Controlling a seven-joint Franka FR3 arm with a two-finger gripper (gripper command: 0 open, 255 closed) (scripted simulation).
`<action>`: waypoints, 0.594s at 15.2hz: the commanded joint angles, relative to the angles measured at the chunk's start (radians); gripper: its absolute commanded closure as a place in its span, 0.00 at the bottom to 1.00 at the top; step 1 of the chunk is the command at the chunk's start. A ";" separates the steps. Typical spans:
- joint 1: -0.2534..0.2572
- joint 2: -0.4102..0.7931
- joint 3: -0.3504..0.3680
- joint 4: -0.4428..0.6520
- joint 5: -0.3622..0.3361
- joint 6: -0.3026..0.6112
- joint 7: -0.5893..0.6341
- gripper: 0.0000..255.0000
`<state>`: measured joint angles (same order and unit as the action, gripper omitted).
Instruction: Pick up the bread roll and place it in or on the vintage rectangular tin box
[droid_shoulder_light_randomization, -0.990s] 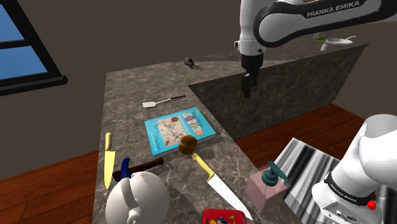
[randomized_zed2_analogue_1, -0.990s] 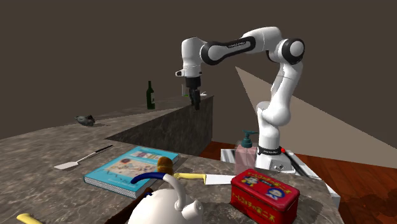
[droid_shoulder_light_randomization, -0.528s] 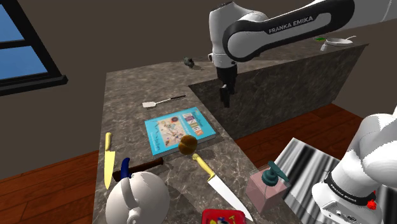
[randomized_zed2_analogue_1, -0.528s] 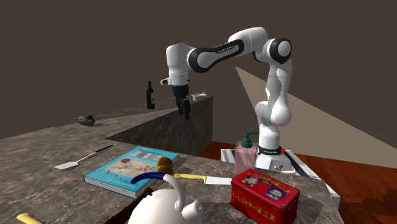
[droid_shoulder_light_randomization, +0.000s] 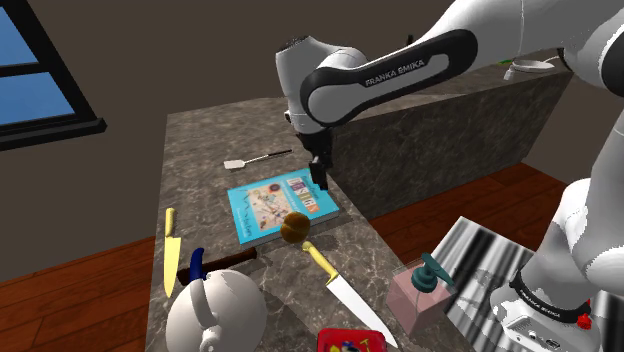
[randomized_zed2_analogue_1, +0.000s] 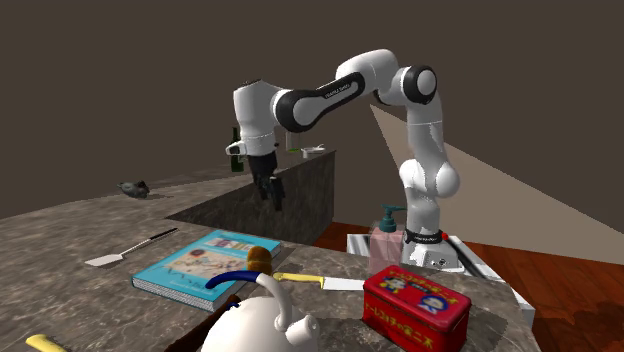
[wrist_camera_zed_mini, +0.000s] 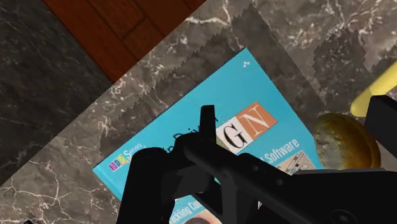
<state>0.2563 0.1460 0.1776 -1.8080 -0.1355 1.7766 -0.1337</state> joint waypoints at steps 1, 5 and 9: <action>0.023 0.066 0.017 0.058 -0.016 -0.007 -0.002 0.00; 0.072 0.203 0.044 0.189 -0.053 -0.031 -0.012 0.00; 0.129 0.342 0.065 0.335 -0.092 -0.067 -0.027 0.00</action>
<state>0.3693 0.4533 0.2370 -1.5042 -0.2174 1.7145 -0.1587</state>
